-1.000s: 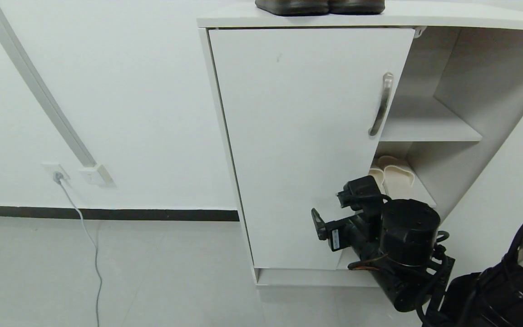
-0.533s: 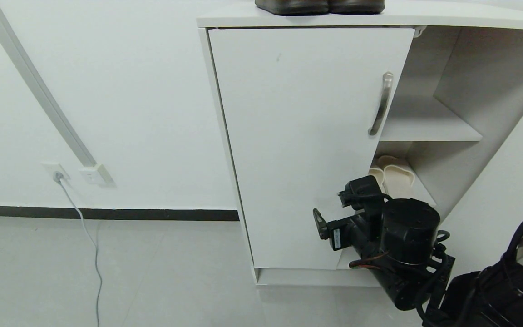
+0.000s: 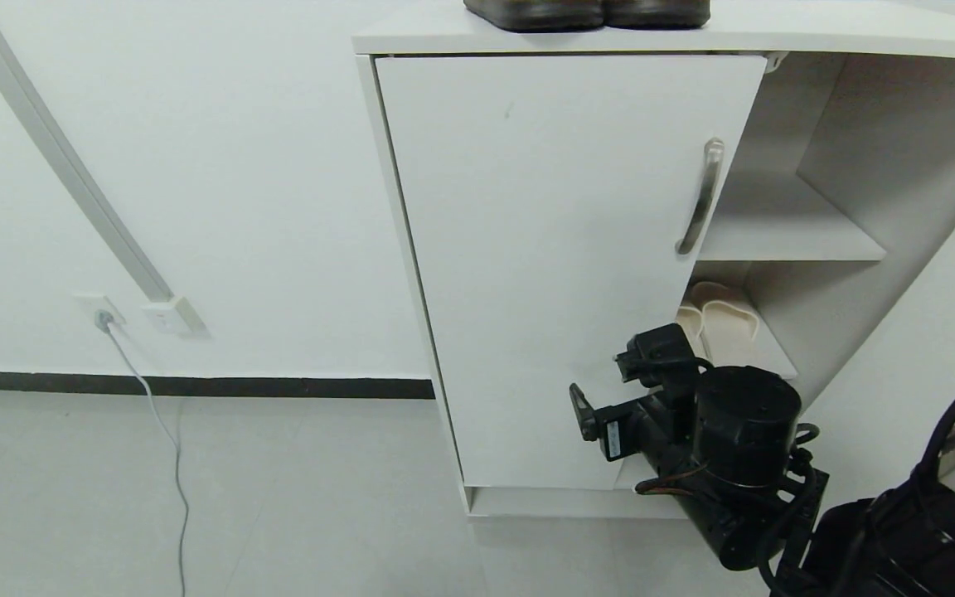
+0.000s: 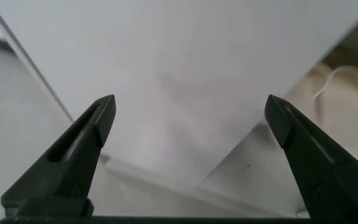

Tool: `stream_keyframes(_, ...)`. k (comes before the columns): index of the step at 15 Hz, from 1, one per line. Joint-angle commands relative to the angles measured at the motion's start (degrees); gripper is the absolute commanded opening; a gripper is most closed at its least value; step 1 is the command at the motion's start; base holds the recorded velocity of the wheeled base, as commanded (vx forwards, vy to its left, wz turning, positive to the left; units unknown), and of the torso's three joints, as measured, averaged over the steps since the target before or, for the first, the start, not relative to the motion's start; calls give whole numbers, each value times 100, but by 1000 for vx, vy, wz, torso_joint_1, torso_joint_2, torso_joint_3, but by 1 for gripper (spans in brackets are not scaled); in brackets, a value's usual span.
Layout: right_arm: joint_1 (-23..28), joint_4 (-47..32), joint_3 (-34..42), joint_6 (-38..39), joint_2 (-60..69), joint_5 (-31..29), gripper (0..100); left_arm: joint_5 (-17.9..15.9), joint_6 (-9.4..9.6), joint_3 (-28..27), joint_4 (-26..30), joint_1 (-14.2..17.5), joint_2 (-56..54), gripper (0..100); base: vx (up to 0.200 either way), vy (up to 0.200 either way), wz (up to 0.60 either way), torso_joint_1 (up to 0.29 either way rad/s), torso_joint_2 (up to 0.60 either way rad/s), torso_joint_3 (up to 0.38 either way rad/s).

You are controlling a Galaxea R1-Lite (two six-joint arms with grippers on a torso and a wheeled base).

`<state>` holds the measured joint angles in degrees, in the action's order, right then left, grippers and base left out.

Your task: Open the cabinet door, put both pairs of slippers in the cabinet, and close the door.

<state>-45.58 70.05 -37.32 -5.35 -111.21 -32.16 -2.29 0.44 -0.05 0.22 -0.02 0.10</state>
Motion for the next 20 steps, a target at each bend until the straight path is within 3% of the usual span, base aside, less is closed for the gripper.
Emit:
stream_keyframes(1, -3, 44, 40, -1, -5, -1, 100, 1, 0, -4, -4, 2, -1, 0, 0, 0, 0, 51, -413, -383)
stream_keyframes(9, -3, 62, 67, -1, -14, -10, 100, 1, 0, -4, -4, -6, 8, 0, 0, 0, 0, 90, -489, -351)
stream_keyframes(20, -3, 62, 75, -1, 21, -10, 100, 1, 0, -4, -4, 2, 8, 0, 0, 0, 0, 176, -491, -319)
